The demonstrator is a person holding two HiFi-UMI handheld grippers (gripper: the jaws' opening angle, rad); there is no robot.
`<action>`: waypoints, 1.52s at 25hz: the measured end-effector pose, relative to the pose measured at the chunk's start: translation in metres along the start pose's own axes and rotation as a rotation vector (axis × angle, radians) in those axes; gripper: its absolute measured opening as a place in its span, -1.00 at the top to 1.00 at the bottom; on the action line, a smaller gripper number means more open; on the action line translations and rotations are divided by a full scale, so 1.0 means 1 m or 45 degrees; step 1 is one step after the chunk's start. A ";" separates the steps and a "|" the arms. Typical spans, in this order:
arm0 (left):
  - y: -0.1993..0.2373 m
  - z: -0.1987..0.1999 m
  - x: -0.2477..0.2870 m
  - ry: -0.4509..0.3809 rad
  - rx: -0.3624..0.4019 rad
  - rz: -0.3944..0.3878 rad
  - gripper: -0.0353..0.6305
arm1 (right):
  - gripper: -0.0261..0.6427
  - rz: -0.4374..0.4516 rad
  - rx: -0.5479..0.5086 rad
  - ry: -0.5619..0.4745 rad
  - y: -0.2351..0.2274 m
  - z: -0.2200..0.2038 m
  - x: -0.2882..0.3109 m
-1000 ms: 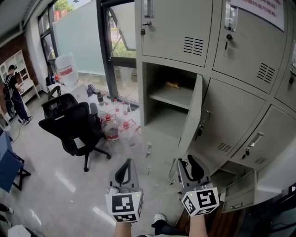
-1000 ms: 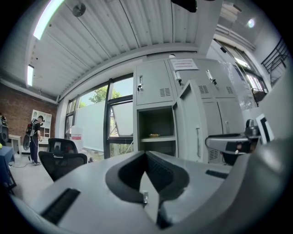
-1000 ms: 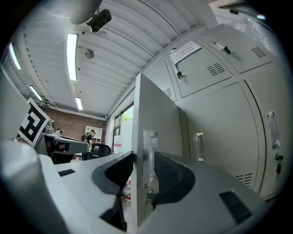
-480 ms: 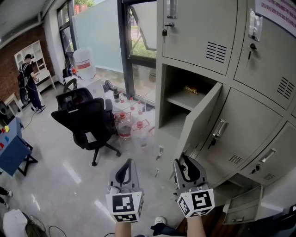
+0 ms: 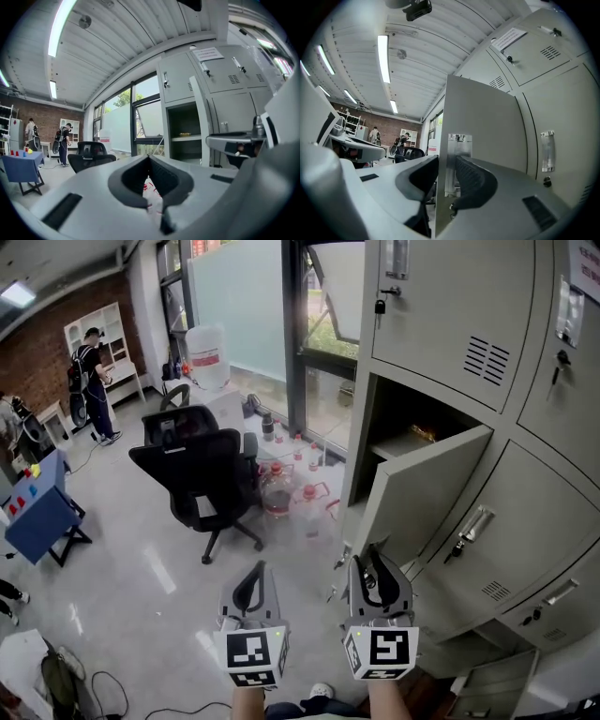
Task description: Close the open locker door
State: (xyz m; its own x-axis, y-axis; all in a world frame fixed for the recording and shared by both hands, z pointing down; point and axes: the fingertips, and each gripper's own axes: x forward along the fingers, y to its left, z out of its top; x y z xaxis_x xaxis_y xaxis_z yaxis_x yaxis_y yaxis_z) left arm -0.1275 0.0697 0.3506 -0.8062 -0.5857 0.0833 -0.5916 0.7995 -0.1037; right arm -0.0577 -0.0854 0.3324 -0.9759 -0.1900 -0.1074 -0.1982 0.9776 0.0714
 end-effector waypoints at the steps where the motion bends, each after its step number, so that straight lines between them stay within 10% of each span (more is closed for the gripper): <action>1: 0.002 -0.001 0.001 0.002 0.000 0.015 0.90 | 0.54 0.002 -0.001 0.002 0.001 -0.001 0.004; 19: 0.045 0.004 0.043 -0.022 0.042 0.094 0.90 | 0.57 -0.065 -0.010 0.034 0.004 -0.008 0.078; 38: 0.068 0.019 0.194 -0.082 0.036 -0.268 0.90 | 0.73 -0.451 -0.076 0.084 -0.034 -0.019 0.169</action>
State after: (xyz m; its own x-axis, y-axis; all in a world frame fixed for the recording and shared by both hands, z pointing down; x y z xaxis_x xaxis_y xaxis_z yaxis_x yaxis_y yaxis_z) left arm -0.3241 0.0081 0.3409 -0.6630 -0.7474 0.0427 -0.7461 0.6552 -0.1184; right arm -0.2172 -0.1524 0.3304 -0.8493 -0.5230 -0.0716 -0.5278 0.8435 0.0992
